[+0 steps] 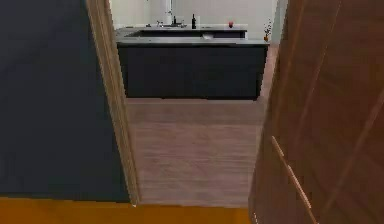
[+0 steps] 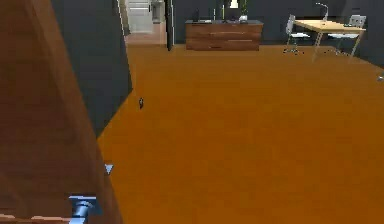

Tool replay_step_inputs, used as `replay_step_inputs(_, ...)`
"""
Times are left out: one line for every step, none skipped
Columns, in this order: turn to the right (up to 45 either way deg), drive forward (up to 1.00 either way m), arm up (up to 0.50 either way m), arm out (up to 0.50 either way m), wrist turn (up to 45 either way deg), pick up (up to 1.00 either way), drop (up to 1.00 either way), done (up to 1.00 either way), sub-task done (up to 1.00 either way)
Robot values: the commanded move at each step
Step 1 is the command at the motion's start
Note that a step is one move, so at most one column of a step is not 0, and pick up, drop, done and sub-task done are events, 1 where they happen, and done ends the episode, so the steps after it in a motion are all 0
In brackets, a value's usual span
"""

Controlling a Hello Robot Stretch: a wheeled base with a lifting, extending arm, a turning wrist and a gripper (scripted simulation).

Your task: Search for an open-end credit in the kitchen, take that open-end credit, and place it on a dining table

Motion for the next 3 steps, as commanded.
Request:
replay_step_inputs(0.0,1.0,0.0,0.0,0.0,0.0,0.0,0.0,0.0)
replay_step_inputs(12.0,0.0,0.0,0.0,0.0,0.0,0.0,0.0,0.0)
replay_step_inputs(0.0,0.2,0.0,0.0,0.0,0.0,0.0,0.0,0.0)
